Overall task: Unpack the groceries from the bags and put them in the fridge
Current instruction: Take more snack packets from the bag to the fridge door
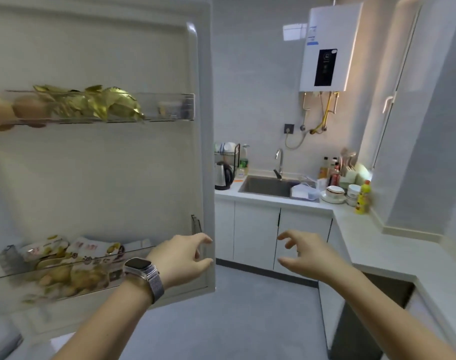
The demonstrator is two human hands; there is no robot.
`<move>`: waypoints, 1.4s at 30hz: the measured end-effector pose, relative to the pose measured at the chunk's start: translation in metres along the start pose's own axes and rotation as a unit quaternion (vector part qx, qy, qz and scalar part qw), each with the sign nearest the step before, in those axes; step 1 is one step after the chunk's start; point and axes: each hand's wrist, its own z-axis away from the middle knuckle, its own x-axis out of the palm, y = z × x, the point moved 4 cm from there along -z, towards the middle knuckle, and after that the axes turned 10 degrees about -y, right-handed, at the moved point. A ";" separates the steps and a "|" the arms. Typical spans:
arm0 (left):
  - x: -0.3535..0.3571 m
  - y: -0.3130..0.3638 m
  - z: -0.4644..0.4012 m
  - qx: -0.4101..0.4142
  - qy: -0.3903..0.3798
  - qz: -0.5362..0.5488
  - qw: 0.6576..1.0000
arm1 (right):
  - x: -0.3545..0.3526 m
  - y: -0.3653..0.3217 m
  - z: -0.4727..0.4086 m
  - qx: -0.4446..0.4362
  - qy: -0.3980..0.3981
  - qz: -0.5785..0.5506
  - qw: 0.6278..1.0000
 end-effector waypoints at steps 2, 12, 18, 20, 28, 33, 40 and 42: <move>0.011 0.024 -0.017 0.021 -0.012 -0.016 1.000 | 0.004 0.033 0.009 0.049 -0.011 0.005 0.999; 0.104 0.188 -0.107 0.179 -0.107 -0.028 0.978 | 0.006 0.208 0.112 0.241 -0.006 -0.028 0.970; 0.172 0.318 -0.131 0.290 -0.157 -0.015 0.944 | 0.013 0.304 0.207 0.353 0.050 -0.084 0.930; 0.203 0.358 -0.131 0.314 -0.176 -0.017 0.933 | 0.018 0.334 0.246 0.397 0.071 -0.093 0.910; 0.305 0.499 -0.093 0.428 -0.304 -0.026 0.851 | 0.060 0.409 0.384 0.530 0.105 -0.172 0.824; 0.347 0.561 -0.063 0.486 -0.348 -0.040 0.800 | 0.080 0.428 0.442 0.574 0.152 -0.230 0.771; 0.394 0.606 -0.051 0.510 -0.399 -0.051 0.760 | 0.102 0.454 0.473 0.604 0.214 -0.280 0.715; 0.403 0.620 -0.057 0.511 -0.404 -0.038 0.758 | 0.102 0.465 0.472 0.606 0.232 -0.288 0.704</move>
